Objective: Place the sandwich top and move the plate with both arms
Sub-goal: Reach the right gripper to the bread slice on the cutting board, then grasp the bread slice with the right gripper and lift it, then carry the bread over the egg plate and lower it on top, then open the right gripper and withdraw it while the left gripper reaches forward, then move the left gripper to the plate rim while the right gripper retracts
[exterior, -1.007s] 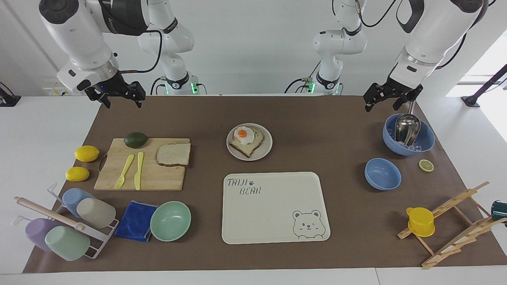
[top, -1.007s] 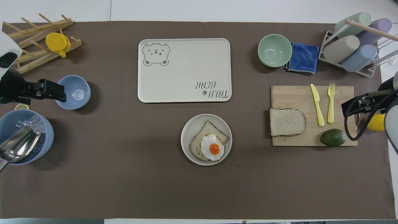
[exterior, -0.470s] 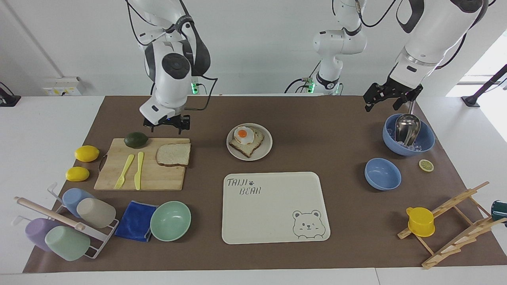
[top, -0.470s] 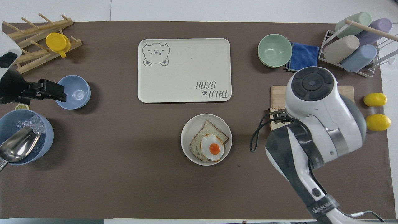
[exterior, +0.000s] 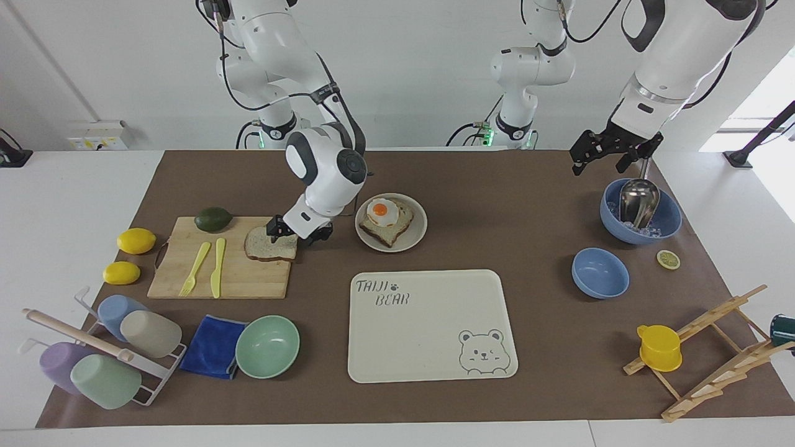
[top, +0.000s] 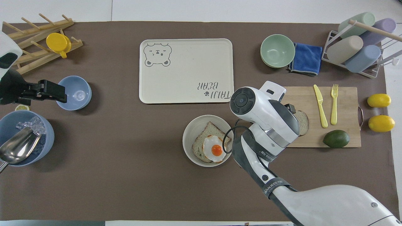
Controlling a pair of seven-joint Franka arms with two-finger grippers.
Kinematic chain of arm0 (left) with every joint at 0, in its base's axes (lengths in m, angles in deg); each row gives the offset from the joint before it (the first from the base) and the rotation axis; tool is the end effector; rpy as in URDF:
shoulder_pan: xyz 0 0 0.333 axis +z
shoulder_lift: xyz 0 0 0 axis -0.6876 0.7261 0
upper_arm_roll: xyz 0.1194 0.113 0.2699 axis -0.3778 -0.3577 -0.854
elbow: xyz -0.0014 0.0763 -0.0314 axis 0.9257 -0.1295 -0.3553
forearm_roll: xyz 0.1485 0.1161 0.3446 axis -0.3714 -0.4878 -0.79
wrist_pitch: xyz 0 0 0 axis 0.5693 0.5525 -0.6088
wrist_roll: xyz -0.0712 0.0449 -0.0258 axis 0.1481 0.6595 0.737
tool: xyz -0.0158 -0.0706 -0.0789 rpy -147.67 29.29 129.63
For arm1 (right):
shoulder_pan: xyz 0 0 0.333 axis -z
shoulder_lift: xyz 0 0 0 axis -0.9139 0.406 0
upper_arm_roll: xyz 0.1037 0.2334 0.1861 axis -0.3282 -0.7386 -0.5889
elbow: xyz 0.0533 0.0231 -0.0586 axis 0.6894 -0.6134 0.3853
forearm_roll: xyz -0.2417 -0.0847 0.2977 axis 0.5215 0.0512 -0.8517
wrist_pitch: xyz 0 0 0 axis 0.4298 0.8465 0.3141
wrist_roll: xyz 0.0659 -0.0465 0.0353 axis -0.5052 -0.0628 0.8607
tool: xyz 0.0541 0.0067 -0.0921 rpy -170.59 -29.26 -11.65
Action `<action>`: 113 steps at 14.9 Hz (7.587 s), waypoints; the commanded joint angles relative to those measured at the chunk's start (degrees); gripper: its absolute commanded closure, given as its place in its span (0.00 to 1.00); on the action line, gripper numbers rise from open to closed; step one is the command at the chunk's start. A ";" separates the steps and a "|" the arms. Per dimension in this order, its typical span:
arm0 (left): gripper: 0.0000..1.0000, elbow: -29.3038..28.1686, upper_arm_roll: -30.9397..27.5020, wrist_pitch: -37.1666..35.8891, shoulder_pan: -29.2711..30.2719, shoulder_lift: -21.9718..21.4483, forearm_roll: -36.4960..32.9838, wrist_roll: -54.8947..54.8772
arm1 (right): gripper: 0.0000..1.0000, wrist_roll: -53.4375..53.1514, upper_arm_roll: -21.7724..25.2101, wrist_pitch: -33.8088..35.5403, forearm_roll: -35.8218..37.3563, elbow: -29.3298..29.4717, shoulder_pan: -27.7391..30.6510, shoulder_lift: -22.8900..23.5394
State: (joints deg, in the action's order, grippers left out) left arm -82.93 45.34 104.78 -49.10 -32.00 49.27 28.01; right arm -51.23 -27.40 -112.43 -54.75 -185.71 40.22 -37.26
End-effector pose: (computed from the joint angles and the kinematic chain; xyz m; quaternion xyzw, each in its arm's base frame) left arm 0.5418 -0.0785 0.6179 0.9997 -0.0049 -0.0216 0.0098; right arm 0.5356 0.2106 0.3101 0.9588 0.0890 -0.0355 0.2673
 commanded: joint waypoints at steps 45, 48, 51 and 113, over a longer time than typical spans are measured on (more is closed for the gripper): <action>0.00 -1.47 0.10 0.91 0.30 -1.02 -0.60 -0.17 | 1.00 -8.01 -0.63 32.34 0.58 22.54 -26.03 5.05; 0.00 -1.47 0.01 1.00 0.39 -1.02 -1.04 -0.17 | 1.00 -9.34 -0.63 22.45 -5.20 22.54 -25.60 5.66; 0.00 -1.47 0.01 1.00 1.53 -1.02 -1.13 -0.26 | 1.00 -9.34 -0.63 16.61 -7.42 22.19 -24.80 6.10; 0.06 -37.15 0.80 51.27 -27.64 8.21 9.42 14.42 | 0.00 17.55 0.16 26.46 -29.13 16.30 22.93 -17.80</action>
State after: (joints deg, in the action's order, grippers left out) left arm -119.70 46.99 154.95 -74.88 -23.64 57.44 42.36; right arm -34.77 -26.86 -83.61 -82.52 -167.66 61.53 -53.97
